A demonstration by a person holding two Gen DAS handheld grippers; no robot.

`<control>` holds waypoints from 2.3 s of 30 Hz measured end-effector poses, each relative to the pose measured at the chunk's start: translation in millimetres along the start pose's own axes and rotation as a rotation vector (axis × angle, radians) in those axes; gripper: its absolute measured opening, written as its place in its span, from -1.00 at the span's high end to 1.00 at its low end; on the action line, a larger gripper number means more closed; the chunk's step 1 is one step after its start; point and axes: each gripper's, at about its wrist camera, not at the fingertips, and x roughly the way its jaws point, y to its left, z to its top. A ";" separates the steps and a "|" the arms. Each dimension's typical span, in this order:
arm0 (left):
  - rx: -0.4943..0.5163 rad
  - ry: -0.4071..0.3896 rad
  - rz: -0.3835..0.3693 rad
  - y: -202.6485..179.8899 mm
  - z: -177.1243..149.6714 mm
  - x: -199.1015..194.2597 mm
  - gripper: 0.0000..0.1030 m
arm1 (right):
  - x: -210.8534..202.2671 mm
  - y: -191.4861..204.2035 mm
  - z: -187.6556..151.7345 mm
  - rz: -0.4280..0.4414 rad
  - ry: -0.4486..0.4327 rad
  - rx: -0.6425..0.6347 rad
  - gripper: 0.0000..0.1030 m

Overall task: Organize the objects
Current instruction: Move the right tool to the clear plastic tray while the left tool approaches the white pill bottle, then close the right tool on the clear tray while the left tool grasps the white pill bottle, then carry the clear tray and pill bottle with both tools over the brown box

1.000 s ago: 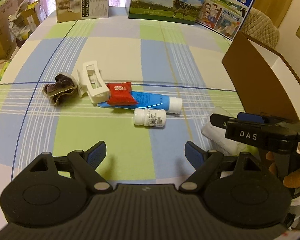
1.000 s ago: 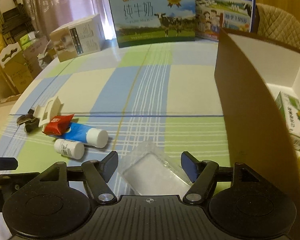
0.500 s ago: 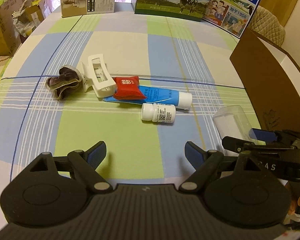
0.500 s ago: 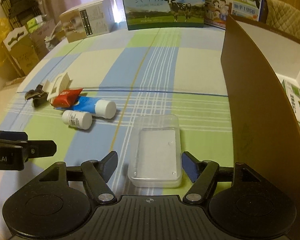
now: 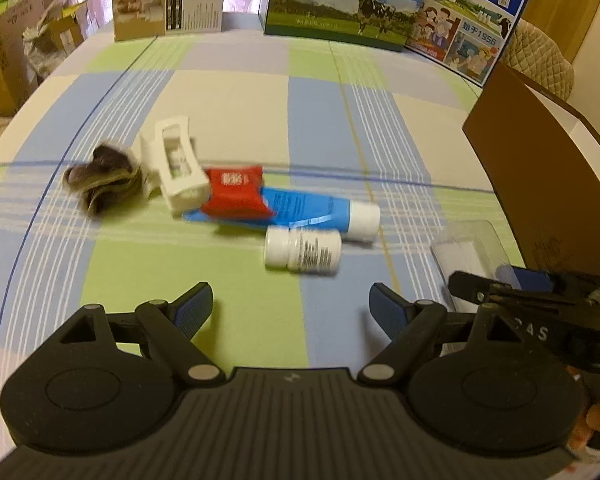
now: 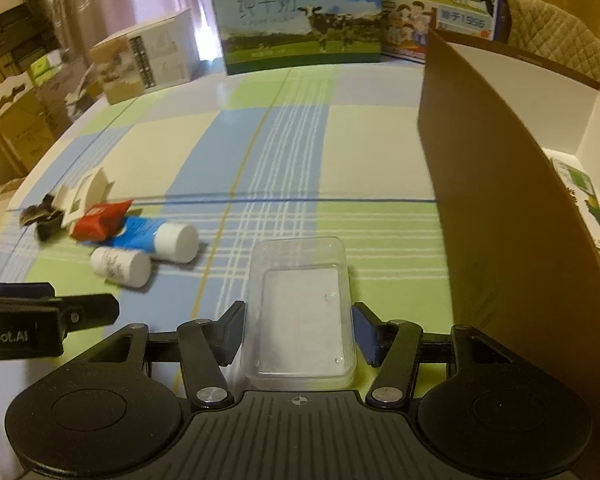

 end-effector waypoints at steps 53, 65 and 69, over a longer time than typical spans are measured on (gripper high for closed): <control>0.124 0.039 0.042 -19.5 -3.5 16.5 0.19 | 9.1 -7.0 1.8 0.015 -0.014 -0.012 -0.04; 0.146 -0.060 0.018 -38.7 8.5 -38.3 0.19 | -75.6 -8.9 14.5 0.158 -0.206 0.019 -0.03; 0.153 -0.098 -0.025 -59.9 19.1 -61.0 0.19 | -111.7 -19.3 25.0 0.189 -0.285 0.042 -0.03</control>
